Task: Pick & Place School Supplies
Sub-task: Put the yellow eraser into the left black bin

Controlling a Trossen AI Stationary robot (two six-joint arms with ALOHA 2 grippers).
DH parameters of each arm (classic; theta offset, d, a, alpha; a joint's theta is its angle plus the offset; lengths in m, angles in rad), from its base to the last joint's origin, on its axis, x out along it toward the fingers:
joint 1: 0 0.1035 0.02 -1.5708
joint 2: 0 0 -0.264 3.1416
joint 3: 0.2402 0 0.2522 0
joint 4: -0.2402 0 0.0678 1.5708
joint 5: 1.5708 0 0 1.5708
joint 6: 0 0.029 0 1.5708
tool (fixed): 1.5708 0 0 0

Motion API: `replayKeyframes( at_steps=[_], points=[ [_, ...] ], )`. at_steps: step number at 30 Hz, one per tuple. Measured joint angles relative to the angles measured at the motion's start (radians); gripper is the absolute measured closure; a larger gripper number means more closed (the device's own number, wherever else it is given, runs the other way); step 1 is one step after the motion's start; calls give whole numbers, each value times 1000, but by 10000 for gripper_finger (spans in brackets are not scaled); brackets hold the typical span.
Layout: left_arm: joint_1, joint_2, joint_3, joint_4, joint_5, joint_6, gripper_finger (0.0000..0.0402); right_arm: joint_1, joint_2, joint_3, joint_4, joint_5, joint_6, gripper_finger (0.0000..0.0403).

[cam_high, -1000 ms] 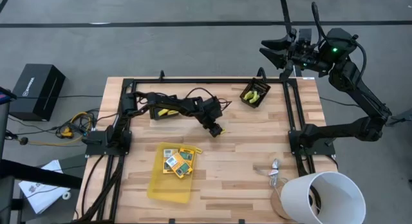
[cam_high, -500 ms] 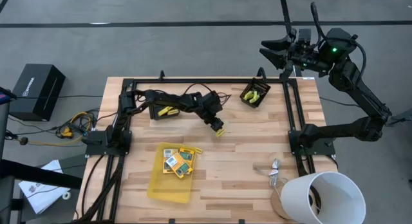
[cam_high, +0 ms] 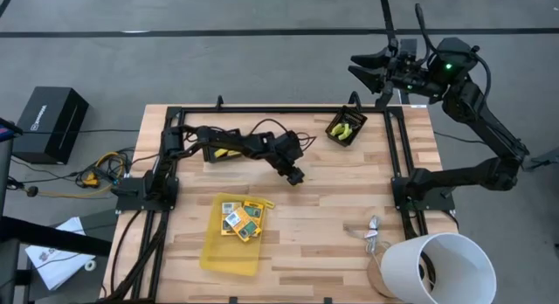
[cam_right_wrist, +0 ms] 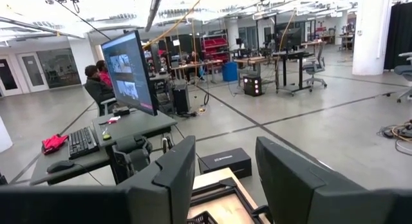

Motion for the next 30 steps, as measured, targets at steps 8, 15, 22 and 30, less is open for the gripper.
replayKeyframes(
  at_steps=[8,15,22,30],
  points=[
    [8,0,-7,-1,-6,16,259,0,10,-1,2,0,0,249],
    [7,0,-7,8,18,13,259,0,8,-1,7,0,0,249],
    [11,0,-7,17,20,6,259,0,8,-1,6,0,0,249],
    [-12,0,-7,23,20,-2,259,0,8,-1,6,0,0,249]
  ],
)
